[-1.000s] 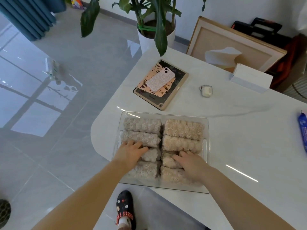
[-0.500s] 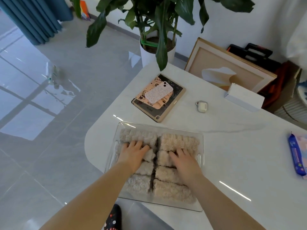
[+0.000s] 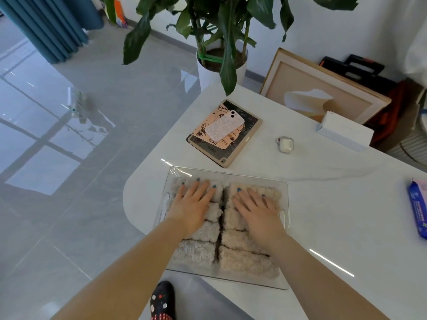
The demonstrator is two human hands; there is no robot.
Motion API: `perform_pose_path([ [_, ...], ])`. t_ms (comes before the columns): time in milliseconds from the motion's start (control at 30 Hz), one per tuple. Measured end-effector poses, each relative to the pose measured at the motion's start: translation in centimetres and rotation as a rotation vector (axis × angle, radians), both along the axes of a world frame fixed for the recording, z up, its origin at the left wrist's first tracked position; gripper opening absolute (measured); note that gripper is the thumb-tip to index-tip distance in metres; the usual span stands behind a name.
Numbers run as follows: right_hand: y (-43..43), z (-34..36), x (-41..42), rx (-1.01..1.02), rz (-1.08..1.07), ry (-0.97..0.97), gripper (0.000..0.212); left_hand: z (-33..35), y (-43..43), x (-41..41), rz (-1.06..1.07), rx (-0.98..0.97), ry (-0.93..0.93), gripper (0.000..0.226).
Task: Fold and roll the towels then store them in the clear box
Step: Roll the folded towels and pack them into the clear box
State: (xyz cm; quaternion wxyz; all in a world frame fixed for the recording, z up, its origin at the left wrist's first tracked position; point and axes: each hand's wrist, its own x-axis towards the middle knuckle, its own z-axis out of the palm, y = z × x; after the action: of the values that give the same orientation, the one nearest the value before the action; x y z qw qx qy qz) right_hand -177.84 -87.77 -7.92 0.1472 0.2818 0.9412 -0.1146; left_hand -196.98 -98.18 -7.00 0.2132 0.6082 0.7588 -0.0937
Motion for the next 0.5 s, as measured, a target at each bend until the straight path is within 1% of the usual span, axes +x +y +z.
perform_pose_path([
  [33,-0.1,-0.4,-0.1,-0.048,0.007,-0.053,0.072,-0.2,-0.1,0.1,-0.005,-0.099,0.028,0.056],
  [67,-0.3,-0.6,-0.2,-0.084,-0.004,-0.064,0.072,-0.5,-0.2,0.1,-0.001,-0.124,0.026,0.056],
  [100,-0.6,-0.5,-0.1,-0.082,-0.033,-0.021,0.072,-0.6,-0.4,0.2,0.018,-0.078,-0.002,0.056],
  [133,-1.0,-0.1,0.2,-0.05,-0.101,0.071,0.072,-0.4,-0.7,0.3,0.06,0.014,-0.035,0.055],
  [167,-1.4,0.3,0.5,0.01,-0.232,0.176,0.071,0.0,-1.1,0.3,0.139,0.138,-0.056,0.056],
  [200,-1.9,0.7,1.1,0.079,-0.431,0.254,0.069,0.4,-1.7,0.4,0.265,0.261,-0.052,0.056],
  [233,-2.5,1.1,1.7,0.105,-0.689,0.291,0.065,0.8,-2.5,0.3,0.432,0.366,-0.021,0.055],
  [267,-3.0,1.5,2.5,0.049,-0.952,0.279,0.06,1.2,-3.3,0.4,0.622,0.409,-0.02,0.053],
  [300,-3.3,1.3,3.0,-0.081,-1.195,0.264,0.051,1.5,-3.8,0.2,0.822,0.395,-0.097,0.049],
  [333,-3.6,1.4,3.5,-0.249,-1.388,0.283,0.038,1.7,-4.3,0.1,1.014,0.335,-0.225,0.046],
  [367,-3.8,1.1,3.8,-0.426,-1.51,0.327,0.027,1.2,-4.6,-0.2,1.16,0.254,-0.362,0.043],
  [400,-3.9,1.2,4.1,-0.554,-1.557,0.39,0.029,0.9,-5.1,-0.6,1.261,0.198,-0.479,0.043],
  [433,-3.9,1.3,4.3,-0.632,-1.574,0.423,0.036,0.7,-5.4,-1.2,1.322,0.184,-0.562,0.046],
  [500,-3.9,2.6,4.4,-0.675,-1.598,0.424,0.048,1.2,-5.9,-2.2,1.367,0.164,-0.654,0.052],
])
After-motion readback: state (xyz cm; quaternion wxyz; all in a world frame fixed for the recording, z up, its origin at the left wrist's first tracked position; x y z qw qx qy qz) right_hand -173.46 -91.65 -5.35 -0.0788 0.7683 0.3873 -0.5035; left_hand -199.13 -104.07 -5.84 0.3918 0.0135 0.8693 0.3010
